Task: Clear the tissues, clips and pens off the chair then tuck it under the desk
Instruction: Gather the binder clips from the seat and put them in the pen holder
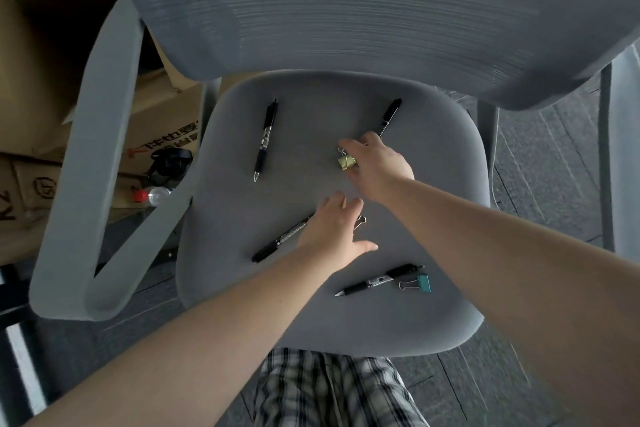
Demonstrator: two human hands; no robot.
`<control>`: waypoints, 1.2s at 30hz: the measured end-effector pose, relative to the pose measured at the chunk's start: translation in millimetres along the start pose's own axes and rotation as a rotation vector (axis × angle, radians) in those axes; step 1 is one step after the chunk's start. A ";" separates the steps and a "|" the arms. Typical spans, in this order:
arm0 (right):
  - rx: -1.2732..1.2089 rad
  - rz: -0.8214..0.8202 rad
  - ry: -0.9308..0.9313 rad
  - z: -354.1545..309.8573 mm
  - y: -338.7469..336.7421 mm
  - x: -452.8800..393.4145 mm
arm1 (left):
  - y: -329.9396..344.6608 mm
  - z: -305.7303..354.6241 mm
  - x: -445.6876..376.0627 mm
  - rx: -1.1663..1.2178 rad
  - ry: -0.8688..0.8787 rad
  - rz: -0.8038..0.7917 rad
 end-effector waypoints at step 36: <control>-0.233 0.035 0.100 91.8 9.1 91.4 | 76.1 73.5 9.7 -0.305 0.351 -0.395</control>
Point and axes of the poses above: each hand's wrist, its own x-axis away from the middle knuckle, its own y-axis out of the palm, z = x × y, the point moved 1 cm from there along -x, towards the middle knuckle, and after that the axes turned 10 degrees about x, right-handed, at the moved point
